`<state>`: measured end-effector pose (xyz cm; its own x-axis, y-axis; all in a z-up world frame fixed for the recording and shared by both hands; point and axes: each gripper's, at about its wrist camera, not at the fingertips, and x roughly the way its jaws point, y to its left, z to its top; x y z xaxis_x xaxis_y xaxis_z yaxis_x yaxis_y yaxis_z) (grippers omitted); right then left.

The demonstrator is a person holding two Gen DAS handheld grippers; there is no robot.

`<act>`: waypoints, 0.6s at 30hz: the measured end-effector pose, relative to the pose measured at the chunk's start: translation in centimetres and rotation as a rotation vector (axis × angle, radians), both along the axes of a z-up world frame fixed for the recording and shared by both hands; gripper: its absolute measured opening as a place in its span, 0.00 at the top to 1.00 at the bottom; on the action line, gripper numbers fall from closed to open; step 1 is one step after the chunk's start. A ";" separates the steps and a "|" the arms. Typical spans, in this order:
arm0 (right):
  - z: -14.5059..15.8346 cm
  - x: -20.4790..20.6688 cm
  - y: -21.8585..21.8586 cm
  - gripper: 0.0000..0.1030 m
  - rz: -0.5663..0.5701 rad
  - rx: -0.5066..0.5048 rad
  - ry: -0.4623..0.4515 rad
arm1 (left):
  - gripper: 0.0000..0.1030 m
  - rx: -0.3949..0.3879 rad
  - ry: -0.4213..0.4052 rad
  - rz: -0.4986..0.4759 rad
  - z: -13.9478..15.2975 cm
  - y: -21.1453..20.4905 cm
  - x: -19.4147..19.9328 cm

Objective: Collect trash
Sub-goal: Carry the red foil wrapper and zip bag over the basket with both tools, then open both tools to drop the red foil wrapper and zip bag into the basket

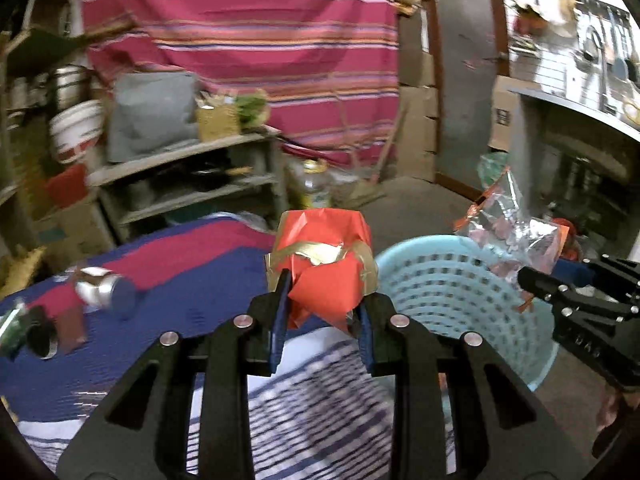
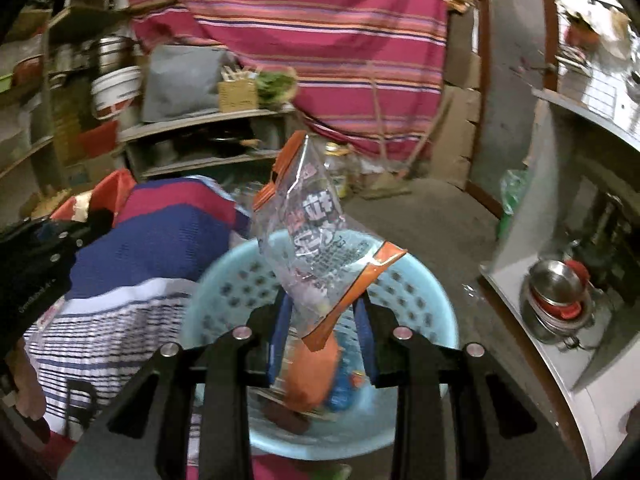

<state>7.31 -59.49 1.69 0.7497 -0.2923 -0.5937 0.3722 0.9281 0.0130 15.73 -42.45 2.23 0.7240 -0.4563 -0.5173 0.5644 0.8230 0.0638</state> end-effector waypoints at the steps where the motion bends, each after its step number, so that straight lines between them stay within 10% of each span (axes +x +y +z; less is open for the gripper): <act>1: -0.2 0.0 -0.5 0.70 -0.009 0.007 0.003 | 0.73 0.005 0.009 -0.016 -0.3 -0.9 0.1; 18: -3.5 -0.3 -4.2 0.70 -0.065 0.078 0.038 | 0.32 0.049 0.071 -0.089 -2.5 -6.7 1.5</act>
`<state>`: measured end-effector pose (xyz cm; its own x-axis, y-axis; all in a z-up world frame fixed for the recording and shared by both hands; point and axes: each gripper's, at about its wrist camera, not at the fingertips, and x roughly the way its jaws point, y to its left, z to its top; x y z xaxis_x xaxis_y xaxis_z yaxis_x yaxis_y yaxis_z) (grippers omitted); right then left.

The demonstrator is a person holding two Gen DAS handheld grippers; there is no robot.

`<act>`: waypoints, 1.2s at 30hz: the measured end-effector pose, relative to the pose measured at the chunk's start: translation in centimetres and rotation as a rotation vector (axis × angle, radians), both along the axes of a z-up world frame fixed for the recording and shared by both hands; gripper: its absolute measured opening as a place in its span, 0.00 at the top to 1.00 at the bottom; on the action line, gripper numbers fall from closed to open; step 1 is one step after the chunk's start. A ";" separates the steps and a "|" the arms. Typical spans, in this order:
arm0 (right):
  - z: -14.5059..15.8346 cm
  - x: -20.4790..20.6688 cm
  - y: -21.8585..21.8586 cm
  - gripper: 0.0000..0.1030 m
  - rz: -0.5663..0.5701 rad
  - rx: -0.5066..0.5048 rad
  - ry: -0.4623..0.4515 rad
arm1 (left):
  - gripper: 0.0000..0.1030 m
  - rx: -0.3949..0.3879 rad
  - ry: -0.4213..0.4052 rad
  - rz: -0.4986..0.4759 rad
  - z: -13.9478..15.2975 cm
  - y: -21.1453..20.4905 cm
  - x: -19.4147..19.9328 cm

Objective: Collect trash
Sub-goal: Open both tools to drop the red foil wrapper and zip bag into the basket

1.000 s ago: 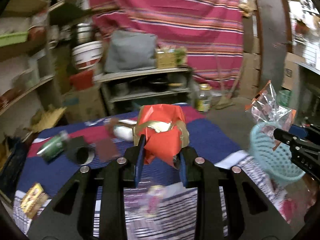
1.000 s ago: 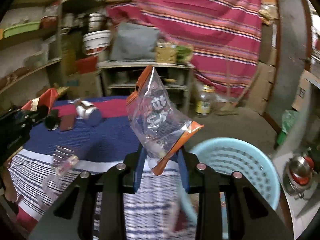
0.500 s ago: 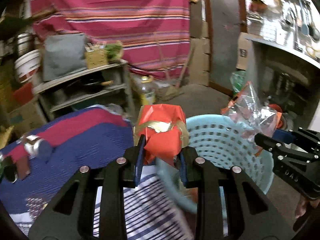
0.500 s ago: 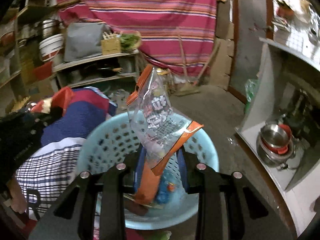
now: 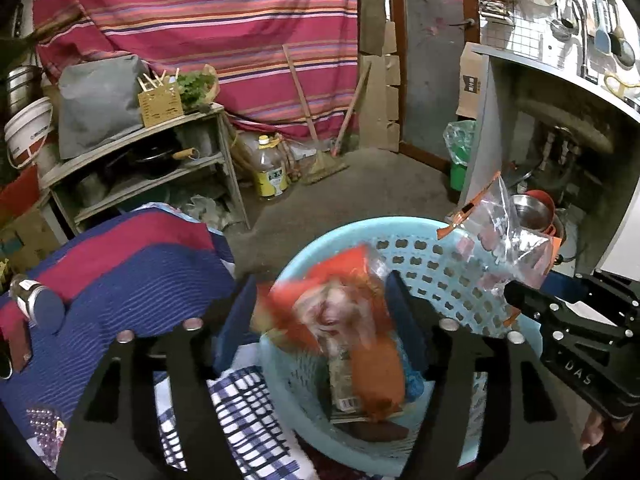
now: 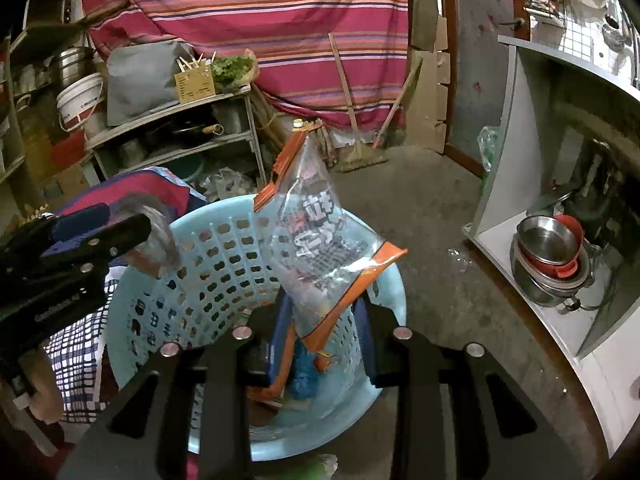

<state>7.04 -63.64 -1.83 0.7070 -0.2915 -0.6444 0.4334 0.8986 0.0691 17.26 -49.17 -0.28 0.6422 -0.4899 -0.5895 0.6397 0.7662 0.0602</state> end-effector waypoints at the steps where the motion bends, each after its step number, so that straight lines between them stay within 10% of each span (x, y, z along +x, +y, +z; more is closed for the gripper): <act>1: 0.0 0.2 0.2 0.70 0.003 -0.004 0.001 | 0.29 -0.003 -0.004 0.004 0.1 0.1 0.0; 12: -0.2 1.6 1.6 0.69 0.031 0.000 0.018 | 0.16 -0.013 -0.064 0.085 2.4 4.3 0.2; 24: 0.1 2.8 3.2 0.24 -0.032 -0.008 0.042 | 0.11 -0.022 -0.084 0.261 4.2 14.6 2.1; 36: 4.6 4.7 12.3 0.11 0.049 -0.063 -0.075 | 0.07 0.009 -0.125 0.474 5.1 29.1 3.7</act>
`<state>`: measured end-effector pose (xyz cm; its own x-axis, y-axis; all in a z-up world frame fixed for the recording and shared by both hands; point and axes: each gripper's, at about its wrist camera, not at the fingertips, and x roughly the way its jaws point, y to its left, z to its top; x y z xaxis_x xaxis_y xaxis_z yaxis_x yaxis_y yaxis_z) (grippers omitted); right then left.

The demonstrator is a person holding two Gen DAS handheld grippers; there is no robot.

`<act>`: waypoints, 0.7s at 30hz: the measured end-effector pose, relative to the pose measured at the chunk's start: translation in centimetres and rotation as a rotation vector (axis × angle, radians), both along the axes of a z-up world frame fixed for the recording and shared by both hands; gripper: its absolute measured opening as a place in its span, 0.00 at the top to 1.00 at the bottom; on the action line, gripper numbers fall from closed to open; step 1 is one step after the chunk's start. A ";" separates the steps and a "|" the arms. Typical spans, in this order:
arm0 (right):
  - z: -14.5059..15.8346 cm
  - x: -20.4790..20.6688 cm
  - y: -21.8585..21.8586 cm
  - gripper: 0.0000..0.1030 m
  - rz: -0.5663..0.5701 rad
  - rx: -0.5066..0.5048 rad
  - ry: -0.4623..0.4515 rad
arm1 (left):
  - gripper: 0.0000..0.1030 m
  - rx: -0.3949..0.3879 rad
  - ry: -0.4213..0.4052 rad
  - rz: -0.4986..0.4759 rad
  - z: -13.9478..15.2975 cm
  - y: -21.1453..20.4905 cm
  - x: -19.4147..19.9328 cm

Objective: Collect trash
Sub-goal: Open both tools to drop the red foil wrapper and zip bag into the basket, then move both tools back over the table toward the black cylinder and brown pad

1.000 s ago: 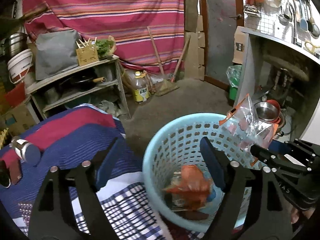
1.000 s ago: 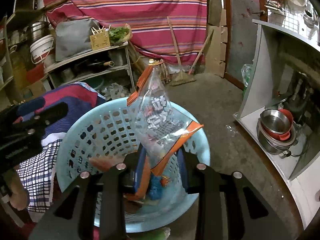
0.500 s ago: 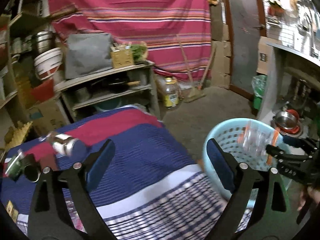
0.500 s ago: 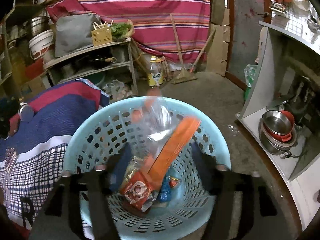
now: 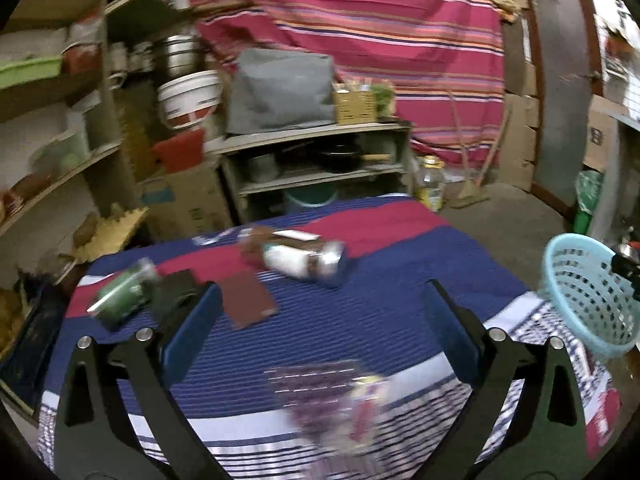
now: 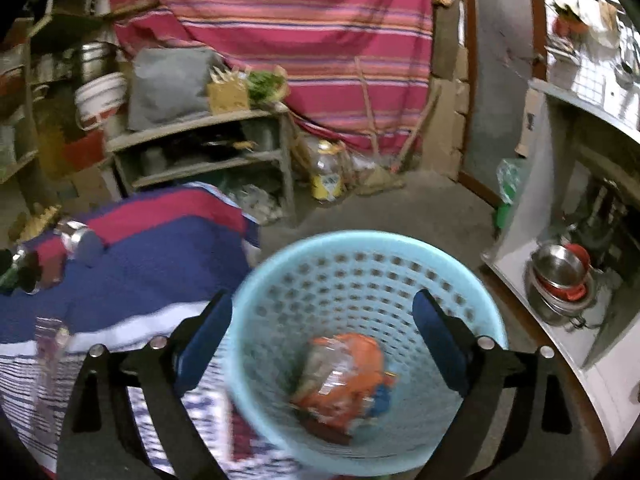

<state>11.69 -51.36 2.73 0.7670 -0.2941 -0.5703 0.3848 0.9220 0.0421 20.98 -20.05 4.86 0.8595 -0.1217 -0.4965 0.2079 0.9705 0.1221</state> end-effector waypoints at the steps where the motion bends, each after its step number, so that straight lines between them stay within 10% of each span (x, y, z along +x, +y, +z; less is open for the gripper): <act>1: 0.2 0.3 1.0 0.11 0.014 0.000 -0.009 | 0.07 -0.002 -0.006 0.019 0.1 1.2 0.0; 21: -1.1 5.8 22.5 0.10 0.336 -0.058 0.004 | 0.06 0.020 0.046 0.318 -3.6 20.1 -0.8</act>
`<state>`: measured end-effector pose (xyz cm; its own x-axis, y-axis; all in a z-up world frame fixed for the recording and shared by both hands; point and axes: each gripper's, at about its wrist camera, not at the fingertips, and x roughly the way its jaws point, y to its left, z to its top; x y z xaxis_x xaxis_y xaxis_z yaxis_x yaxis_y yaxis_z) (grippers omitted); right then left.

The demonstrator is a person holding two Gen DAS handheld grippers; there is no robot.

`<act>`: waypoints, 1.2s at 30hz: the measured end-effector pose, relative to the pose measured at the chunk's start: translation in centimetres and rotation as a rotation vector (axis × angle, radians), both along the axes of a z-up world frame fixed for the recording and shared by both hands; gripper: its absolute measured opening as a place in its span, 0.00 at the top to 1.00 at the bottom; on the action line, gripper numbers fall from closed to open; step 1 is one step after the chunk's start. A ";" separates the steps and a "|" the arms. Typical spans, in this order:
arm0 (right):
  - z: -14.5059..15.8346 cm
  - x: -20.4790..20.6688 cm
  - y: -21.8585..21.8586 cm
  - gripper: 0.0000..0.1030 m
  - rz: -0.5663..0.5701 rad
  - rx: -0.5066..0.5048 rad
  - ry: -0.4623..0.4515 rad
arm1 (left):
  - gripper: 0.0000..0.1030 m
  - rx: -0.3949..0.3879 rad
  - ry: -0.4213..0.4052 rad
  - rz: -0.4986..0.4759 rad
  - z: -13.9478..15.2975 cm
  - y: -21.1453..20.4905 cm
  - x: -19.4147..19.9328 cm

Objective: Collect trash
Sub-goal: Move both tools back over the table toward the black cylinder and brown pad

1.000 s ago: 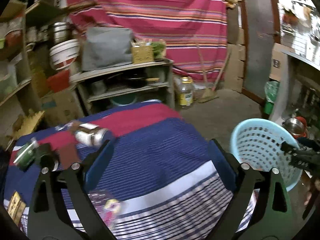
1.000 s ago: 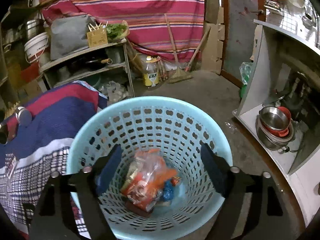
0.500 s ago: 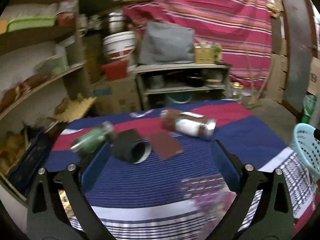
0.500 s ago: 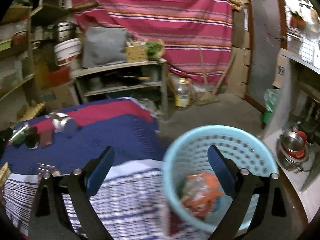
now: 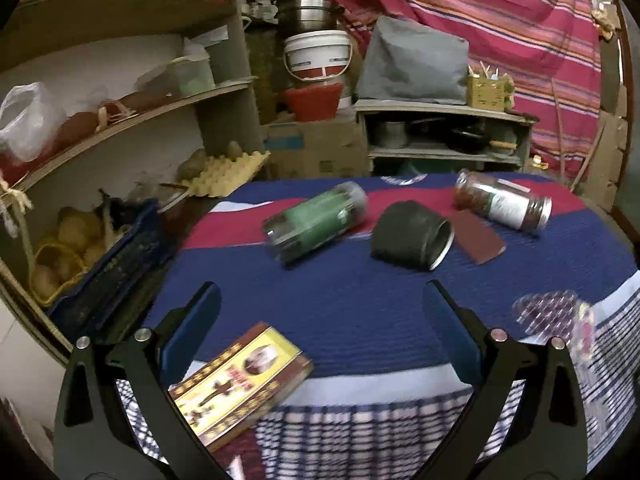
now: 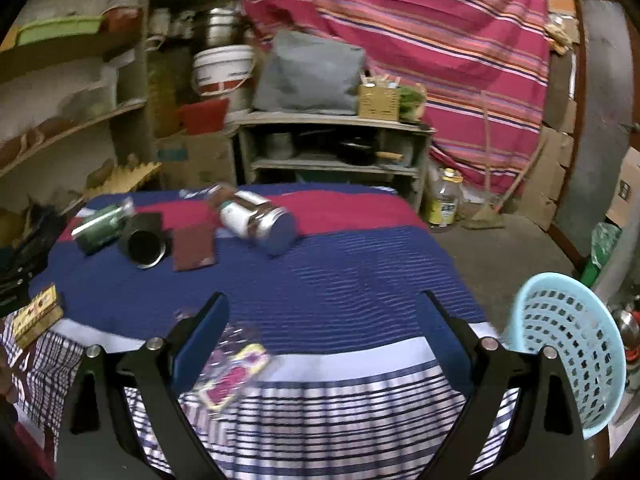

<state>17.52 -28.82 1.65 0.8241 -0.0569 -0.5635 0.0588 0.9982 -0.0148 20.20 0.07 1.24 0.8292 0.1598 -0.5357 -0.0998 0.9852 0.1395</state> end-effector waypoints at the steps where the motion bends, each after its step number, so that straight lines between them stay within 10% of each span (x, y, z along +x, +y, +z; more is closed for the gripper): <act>1: -0.4 0.0 0.9 0.10 0.010 -0.003 0.011 | 0.05 0.008 0.001 0.003 -0.2 0.2 -0.4; 19: -2.3 0.6 5.8 0.09 0.055 -0.031 0.058 | 0.05 -0.084 0.100 -0.042 -2.7 2.9 -1.7; 36: -1.5 8.3 7.6 0.09 0.120 -0.052 0.049 | 0.06 -0.138 0.092 -0.012 -2.0 3.6 5.3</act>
<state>25.84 -21.22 0.10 0.7981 0.0100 -0.6025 -0.0629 0.9958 -0.0668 25.54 3.65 -0.77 0.7768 0.0699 -0.6258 -0.0808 0.9967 0.0111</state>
